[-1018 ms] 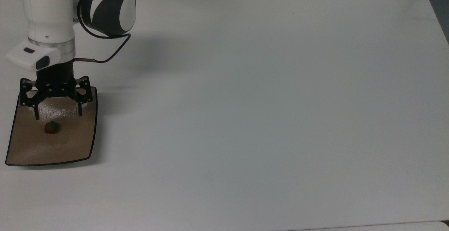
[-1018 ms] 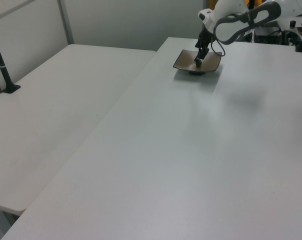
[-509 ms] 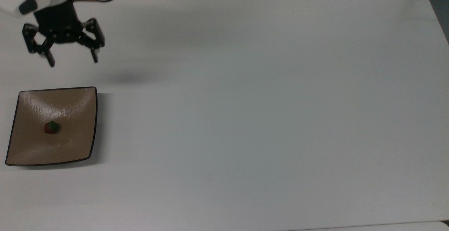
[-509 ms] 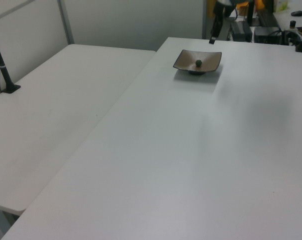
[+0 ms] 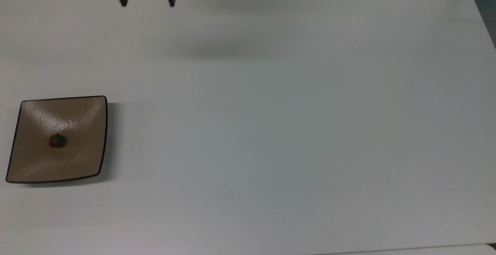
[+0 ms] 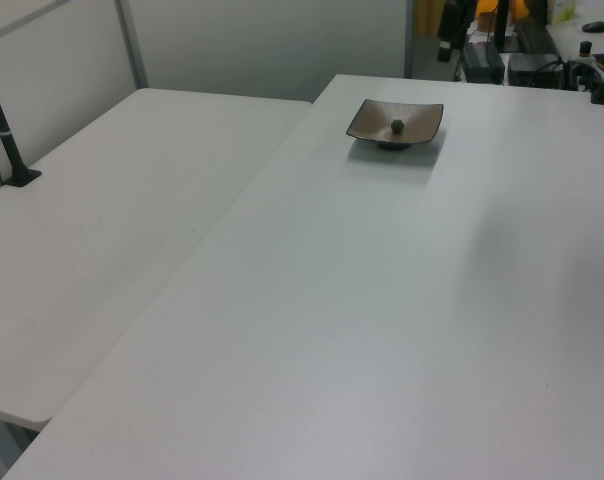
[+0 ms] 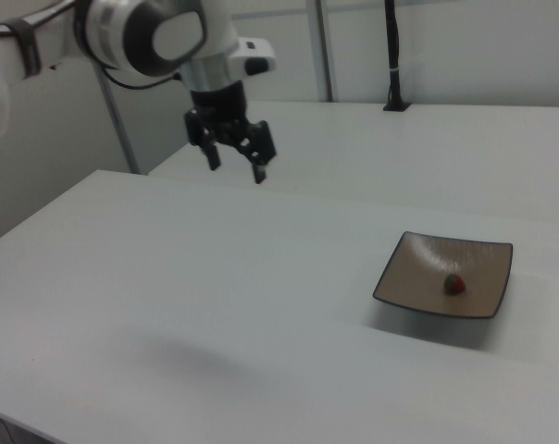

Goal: Strawberries on a ceramic plate

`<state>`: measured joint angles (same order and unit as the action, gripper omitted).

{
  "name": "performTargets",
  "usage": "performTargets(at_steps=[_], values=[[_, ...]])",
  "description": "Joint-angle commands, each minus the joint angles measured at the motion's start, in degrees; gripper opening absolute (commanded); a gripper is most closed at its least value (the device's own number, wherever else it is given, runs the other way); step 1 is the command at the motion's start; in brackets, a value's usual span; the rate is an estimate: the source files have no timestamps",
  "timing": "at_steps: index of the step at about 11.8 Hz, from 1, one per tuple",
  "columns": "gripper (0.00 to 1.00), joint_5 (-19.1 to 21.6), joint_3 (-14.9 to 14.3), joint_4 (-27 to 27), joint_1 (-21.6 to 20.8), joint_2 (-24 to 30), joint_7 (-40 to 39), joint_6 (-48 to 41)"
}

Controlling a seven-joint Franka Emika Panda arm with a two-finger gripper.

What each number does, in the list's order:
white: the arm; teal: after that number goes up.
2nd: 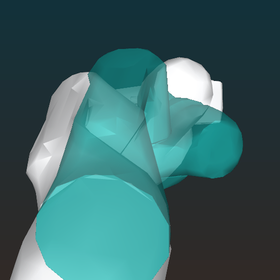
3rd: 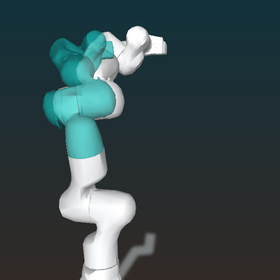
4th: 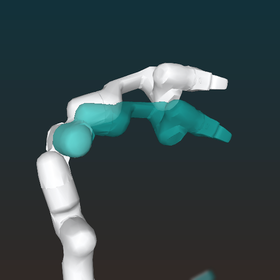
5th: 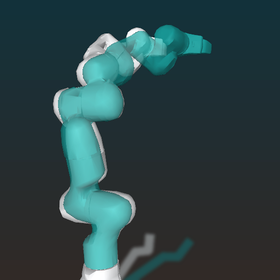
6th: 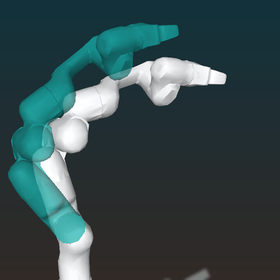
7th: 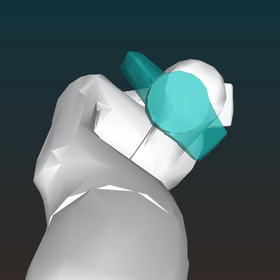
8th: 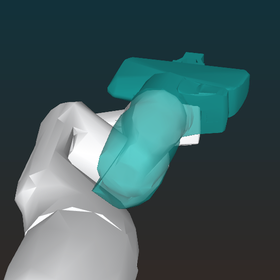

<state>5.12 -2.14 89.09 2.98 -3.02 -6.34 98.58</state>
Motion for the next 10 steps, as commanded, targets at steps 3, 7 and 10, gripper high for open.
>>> performTargets(at_steps=[3, 7, 10], values=[[1.0, 0.42, -0.32, 4.69, -9.03, 5.48, 8.52, -1.55], [1.0, -0.2, -0.06, 6.35, -10.89, 5.92, 8.54, 1.94], [1.0, -0.29, -0.06, 6.98, -10.98, 5.66, 7.93, 2.76]])
